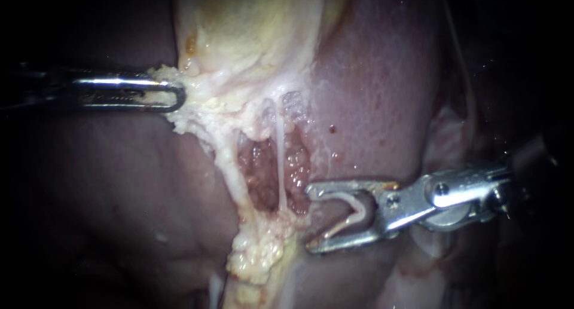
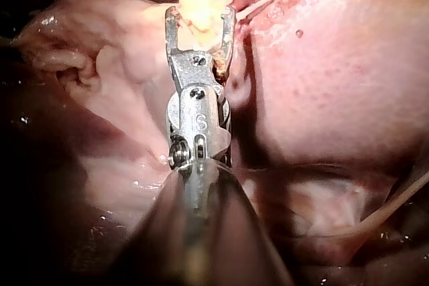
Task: Clipping first clip left tube
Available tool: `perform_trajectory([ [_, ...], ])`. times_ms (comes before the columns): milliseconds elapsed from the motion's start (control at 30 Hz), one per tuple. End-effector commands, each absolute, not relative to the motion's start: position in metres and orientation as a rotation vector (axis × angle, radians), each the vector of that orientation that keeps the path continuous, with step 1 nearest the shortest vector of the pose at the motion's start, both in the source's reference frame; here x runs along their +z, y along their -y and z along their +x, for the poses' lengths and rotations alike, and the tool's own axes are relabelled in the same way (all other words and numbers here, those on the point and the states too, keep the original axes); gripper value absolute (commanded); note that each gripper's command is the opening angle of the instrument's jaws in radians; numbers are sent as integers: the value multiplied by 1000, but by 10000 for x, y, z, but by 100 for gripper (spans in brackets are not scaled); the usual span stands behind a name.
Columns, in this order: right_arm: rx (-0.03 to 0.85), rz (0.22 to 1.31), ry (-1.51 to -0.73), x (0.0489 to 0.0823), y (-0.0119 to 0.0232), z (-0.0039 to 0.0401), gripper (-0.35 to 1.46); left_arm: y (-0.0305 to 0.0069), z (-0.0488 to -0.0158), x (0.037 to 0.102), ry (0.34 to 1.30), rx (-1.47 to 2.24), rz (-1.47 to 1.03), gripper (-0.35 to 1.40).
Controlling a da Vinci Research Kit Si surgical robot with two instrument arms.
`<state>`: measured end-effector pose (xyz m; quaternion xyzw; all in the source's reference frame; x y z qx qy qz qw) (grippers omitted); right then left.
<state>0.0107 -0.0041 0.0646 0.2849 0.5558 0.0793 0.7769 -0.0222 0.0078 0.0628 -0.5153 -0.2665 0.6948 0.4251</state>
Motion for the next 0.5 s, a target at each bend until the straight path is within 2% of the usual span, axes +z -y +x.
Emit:
perform_trajectory([
  [33,179,623,-1205,647,43,111,50,-78,-222,628,667,1737,-1289,-35],
  [233,243,698,-1218,665,48,131,49,-78,-223,628,666,1737,-1289,-35],
  [500,271,708,-1208,698,37,143,49,-77,-223,629,665,1738,-1289,-35],
])
